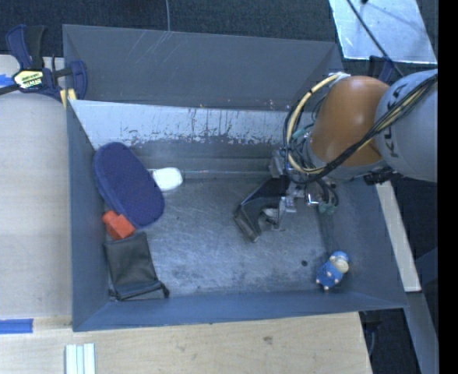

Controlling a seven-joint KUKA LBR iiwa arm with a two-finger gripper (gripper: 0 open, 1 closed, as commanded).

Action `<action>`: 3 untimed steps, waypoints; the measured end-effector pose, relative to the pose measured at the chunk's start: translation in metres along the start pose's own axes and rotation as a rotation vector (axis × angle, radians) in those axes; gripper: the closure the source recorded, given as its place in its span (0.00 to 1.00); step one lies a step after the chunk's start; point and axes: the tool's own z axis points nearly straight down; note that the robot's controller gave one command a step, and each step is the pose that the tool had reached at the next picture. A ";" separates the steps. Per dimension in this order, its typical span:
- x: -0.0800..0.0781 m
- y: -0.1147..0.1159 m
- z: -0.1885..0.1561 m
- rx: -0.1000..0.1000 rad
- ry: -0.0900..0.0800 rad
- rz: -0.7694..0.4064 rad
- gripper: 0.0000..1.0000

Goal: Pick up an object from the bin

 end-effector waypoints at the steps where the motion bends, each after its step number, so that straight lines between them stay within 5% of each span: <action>1: -0.003 0.001 -0.003 0.000 -0.008 -0.001 1.00; 2: -0.012 0.071 -0.002 0.015 0.011 -0.130 1.00; 3: -0.003 0.079 -0.136 0.000 0.047 -0.138 1.00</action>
Offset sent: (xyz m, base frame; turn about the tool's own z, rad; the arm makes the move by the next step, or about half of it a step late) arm 0.0000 0.0000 0.0000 0.0000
